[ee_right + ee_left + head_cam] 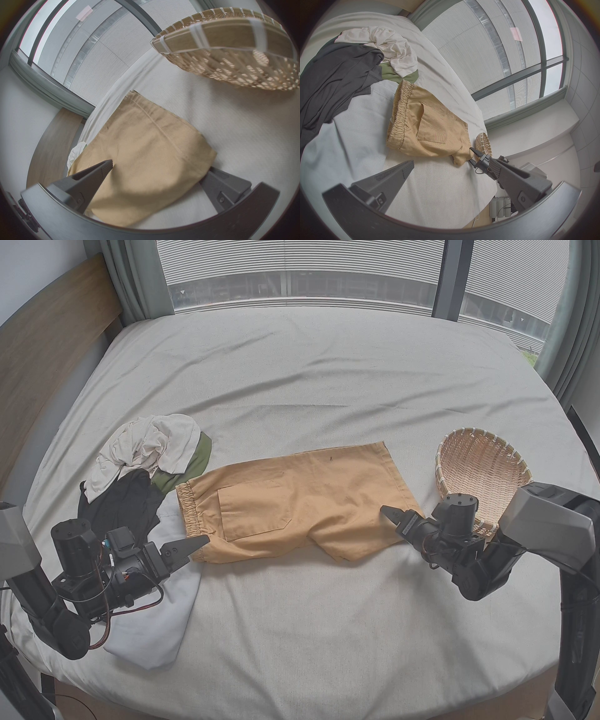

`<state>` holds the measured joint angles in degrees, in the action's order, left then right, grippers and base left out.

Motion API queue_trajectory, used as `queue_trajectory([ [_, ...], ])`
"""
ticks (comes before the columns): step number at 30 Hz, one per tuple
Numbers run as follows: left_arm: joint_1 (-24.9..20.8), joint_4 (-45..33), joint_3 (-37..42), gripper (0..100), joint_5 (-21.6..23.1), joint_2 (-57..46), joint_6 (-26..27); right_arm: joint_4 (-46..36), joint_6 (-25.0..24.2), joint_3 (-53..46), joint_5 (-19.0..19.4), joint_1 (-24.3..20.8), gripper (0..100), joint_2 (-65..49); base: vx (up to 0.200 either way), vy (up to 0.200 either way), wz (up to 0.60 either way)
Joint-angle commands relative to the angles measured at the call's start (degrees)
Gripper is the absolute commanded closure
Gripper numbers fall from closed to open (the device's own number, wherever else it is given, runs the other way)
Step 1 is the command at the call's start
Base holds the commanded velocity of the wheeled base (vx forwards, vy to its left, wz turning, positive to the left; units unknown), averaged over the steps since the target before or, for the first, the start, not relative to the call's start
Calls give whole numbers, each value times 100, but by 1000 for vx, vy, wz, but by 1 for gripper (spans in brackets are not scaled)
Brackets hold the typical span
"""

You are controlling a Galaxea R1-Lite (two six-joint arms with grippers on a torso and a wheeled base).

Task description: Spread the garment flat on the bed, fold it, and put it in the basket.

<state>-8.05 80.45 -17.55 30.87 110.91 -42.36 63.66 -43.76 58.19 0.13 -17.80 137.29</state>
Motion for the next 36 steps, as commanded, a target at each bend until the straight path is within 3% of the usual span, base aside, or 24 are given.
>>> queue_trajectory([
  [1,31,15,-38,0,-2,27,0,-20,-80,430,-49,-22,0,509,0,0,0],
  [5,40,15,-38,0,-10,45,0,173,-80,527,-145,22,0,518,0,0,0],
  [6,40,15,-38,0,-10,45,0,243,-80,527,-207,22,100,527,0,0,0],
  [17,66,24,15,0,-107,264,114,674,-106,167,-286,-4,100,413,0,0,0],
  [27,110,50,138,0,-107,300,123,894,-62,-1081,-303,-110,100,-756,0,0,0],
  [36,216,50,103,0,-98,388,167,1070,272,-2857,-506,-154,100,-1662,0,0,0],
])
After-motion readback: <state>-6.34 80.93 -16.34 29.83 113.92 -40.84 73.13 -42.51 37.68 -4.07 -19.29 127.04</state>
